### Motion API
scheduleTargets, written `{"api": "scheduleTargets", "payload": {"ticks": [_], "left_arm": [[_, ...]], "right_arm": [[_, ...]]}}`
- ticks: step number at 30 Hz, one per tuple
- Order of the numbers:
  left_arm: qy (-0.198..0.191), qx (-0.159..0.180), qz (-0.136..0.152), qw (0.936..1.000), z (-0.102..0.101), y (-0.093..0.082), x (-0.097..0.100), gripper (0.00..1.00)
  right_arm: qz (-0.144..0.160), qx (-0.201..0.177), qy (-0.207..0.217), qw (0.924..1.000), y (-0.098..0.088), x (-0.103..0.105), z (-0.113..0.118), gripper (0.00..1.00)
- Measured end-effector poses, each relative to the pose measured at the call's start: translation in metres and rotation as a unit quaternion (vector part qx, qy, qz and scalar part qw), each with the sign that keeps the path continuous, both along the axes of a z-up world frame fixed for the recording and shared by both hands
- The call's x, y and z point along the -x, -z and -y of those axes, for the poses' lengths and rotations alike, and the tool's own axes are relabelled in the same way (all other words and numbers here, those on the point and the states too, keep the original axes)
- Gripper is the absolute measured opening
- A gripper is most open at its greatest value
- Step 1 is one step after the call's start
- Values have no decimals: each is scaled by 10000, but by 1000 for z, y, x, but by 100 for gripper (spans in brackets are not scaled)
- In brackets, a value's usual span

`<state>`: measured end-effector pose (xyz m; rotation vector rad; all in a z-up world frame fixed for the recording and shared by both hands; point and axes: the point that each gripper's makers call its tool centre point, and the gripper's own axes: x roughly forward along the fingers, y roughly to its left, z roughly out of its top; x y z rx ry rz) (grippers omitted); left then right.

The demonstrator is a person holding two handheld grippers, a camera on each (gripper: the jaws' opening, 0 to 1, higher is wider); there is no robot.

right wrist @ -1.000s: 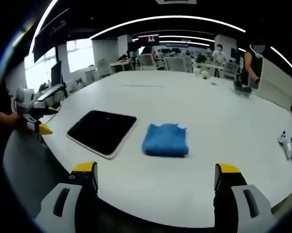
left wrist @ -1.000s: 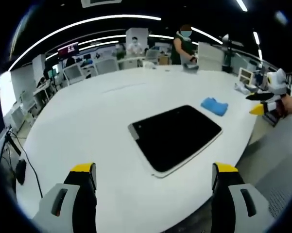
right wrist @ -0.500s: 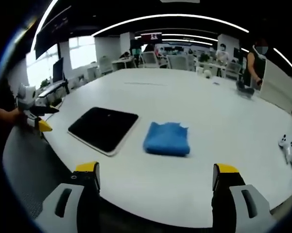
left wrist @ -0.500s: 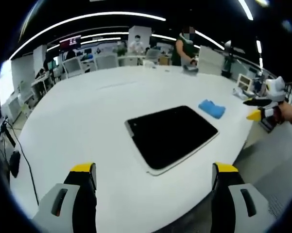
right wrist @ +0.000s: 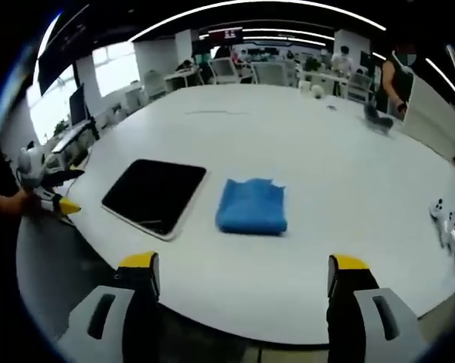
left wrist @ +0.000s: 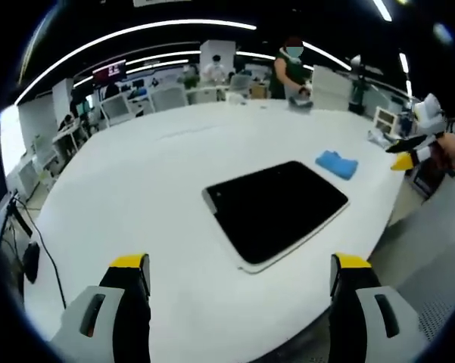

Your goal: Wipe the mirror surface with the cleaning cloth until all visible marks leave the cleaned area.

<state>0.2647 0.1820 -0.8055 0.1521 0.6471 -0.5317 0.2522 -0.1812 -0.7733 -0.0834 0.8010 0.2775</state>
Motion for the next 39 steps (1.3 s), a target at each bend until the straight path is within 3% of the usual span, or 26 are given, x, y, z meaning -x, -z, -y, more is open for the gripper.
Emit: {"api": "scheduleTargets", "payload": {"ticks": [4,6,11,17,19,21,24,26,30,32,33,35,36,39], "left_arm": [[42,-11,5,10000,1,0,0,99],[56,-44,49,10000,0,0,0,99],[-5,37,-40,10000,0,1,2,99],[-26,90,51,9999,-1,-2,-1,99],[-32,-9,-55,10000,-3,2,0,97],[183,-283,34,9994,-1,2,1,92],[38,-193,103,9998,-3,-1,-2,95],[-27,39,-29,10000,0,0,1,96],[-5,13,104,9999,0,-3,-2,99],[36,310,-117,9994,8,0,1,99],[19,388,-213,9990,9,1,2,100],[46,226,-110,9997,6,1,0,100],[28,173,-83,9998,4,1,-1,100],[-51,164,-67,9998,1,1,-1,100]], "right_arm": [[88,-20,37,10000,-24,-16,3,92],[-35,-261,99,9996,-32,-22,-1,92],[-229,-345,42,9991,-51,-40,-8,85],[-295,-138,-123,9994,-68,-60,-10,80],[-345,-139,-135,9992,-68,-65,-11,78],[-373,-135,-148,9991,-64,-68,-12,75],[-516,-43,-233,9984,-49,-71,-16,72],[-567,-49,-268,9980,-39,-75,-17,67],[-762,63,-329,9965,-10,-81,-17,56],[-610,-11,-580,9964,0,-90,-25,50],[-669,47,-472,9966,9,-93,-22,49],[-685,226,-499,9961,19,-97,-19,46],[-648,218,-481,9965,25,-101,-19,44],[-907,41,-205,9957,44,-103,-20,41]]}}
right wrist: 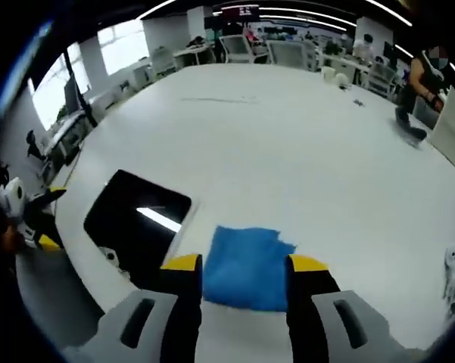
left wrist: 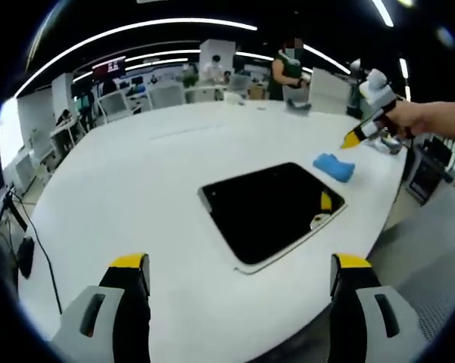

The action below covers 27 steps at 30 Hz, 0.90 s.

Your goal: Wipe the mirror surface with the cleaning cloth until all visible marks leave the cleaned area.

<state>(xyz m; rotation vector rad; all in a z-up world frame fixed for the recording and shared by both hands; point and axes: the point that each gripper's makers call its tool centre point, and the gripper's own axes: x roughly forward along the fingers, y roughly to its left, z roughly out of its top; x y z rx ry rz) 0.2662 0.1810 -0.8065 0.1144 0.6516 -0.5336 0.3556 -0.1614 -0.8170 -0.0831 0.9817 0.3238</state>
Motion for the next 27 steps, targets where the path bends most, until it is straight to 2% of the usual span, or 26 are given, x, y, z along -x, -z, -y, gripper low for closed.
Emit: {"api": "scheduleTargets", "payload": {"ticks": [1,3,5,6,8,9,12,14,15,17,20,22,25,27], "left_arm": [[2,10,-5,10000,0,0,0,100],[22,-35,0,10000,0,1,0,100],[30,-31,-12,10000,1,1,1,100],[13,-45,-27,10000,0,2,1,100],[3,-52,-23,10000,-1,2,1,100],[10,-63,-25,10000,-1,2,1,100],[-1,-101,22,9999,-2,3,-1,100],[-46,-93,40,9999,-4,2,-2,100],[-84,-93,71,9999,-6,1,-2,100],[-105,-121,115,9998,-7,-1,-3,100],[-65,-140,107,9998,-6,1,-3,100],[-60,-160,95,9998,-6,1,-3,100],[-43,-182,36,9998,-6,3,-2,100],[-20,-196,13,9998,-5,4,-1,100]], "right_arm": [[20,2,29,10000,4,-2,0,41],[-161,64,86,9998,21,-1,1,39],[-176,100,91,9998,28,-2,1,38],[-148,137,87,9998,30,-2,1,35],[112,330,76,9994,29,-9,5,30],[89,433,153,9989,30,-10,9,29],[-49,230,315,9992,40,-11,6,29],[-241,437,317,9982,47,-5,11,24],[-13,598,160,9981,44,-11,13,21],[-105,565,226,9981,45,-10,10,19],[-123,652,57,9978,44,-10,8,9],[-222,615,231,9976,44,-10,8,8],[-290,623,273,9973,44,-11,7,7],[-354,497,465,9971,44,-11,8,6]]}}
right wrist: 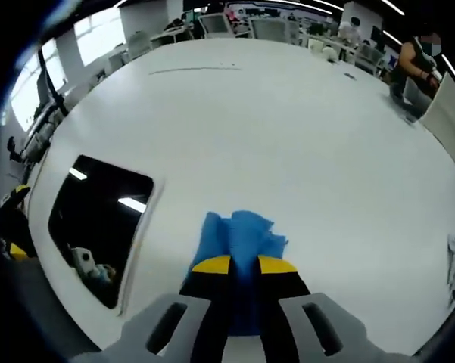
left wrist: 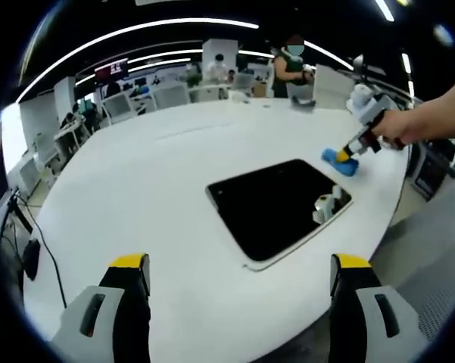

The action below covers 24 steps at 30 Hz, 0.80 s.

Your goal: Wipe the mirror surface with the cleaning cloth until all visible marks leave the cleaned area.

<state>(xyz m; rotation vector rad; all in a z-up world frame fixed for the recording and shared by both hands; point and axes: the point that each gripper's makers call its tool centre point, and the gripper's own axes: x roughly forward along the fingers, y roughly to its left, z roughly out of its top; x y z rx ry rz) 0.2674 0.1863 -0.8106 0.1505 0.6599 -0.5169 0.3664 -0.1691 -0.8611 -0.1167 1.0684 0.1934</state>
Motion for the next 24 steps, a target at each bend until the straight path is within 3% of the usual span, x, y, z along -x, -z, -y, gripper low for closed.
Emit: {"api": "scheduleTargets", "payload": {"ticks": [2,5,9,13,17,19,20,24], "left_arm": [[17,-22,61,10000,0,-2,-1,100],[59,-5,-21,10000,2,0,2,100],[-7,64,-83,9999,0,2,2,100],[43,83,-78,9999,3,0,3,100],[45,121,-116,9998,4,1,5,100],[-16,70,-91,9999,2,0,4,100],[-11,6,62,10000,1,-4,1,100],[-7,76,-14,10000,2,-2,2,100]], "right_arm": [[-58,-169,234,9996,-1,-1,-1,6],[-75,-178,183,9996,-5,-3,-8,5],[-72,-602,410,9973,-24,-11,-30,5],[-73,-689,363,9969,-33,-22,-48,5],[-176,-1194,722,9901,-30,-31,-66,5],[-199,-1165,734,9903,-27,-31,-71,5],[-196,-1120,675,9912,-25,-32,-76,5],[-243,-1012,517,9932,-17,-33,-90,5]]}}
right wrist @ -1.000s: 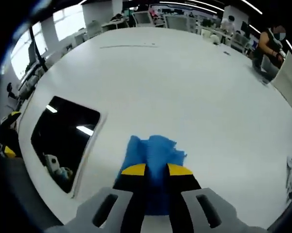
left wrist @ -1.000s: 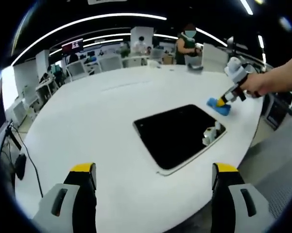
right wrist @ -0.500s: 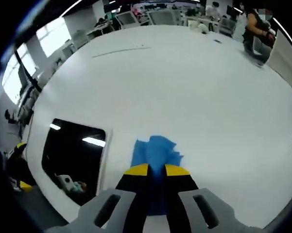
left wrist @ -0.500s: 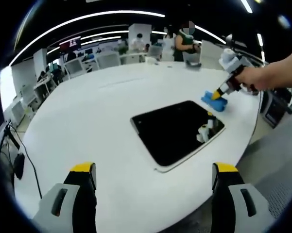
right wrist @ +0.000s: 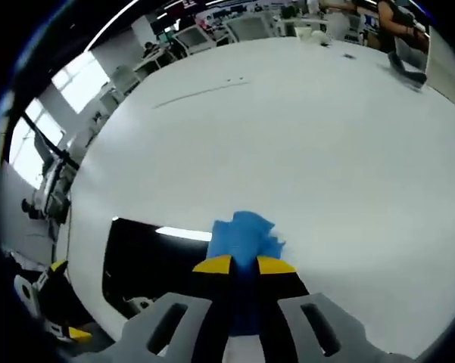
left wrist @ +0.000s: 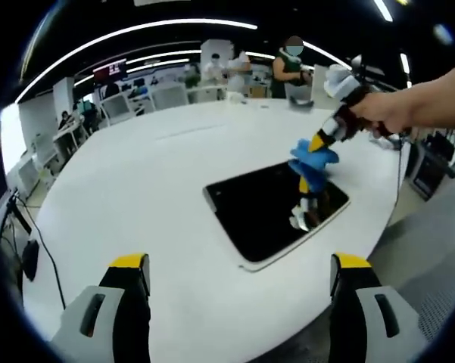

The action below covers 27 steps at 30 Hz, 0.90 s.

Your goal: Wipe the mirror surface with the cleaning cloth until all visible marks leave the cleaned area.

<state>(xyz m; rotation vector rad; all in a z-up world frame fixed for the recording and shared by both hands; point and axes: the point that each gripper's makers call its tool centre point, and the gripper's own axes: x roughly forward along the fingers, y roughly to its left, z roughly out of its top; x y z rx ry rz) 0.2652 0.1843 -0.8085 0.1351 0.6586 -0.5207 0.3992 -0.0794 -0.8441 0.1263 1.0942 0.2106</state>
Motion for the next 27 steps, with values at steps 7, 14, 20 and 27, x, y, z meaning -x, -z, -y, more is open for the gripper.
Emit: {"api": "scheduleTargets", "payload": {"ticks": [7,14,20,27], "left_arm": [[27,171,-31,9998,4,1,-1,100],[531,0,171,9984,22,-12,2,99],[650,-31,65,9979,21,-9,6,99],[749,21,101,9971,27,-4,6,99]], "right_arm": [[-88,27,-65,9999,7,0,-22,6],[-78,255,-256,9993,11,2,-37,5],[-89,301,-255,9992,10,3,-48,5],[-173,207,-333,9991,12,-1,-76,5]]}}
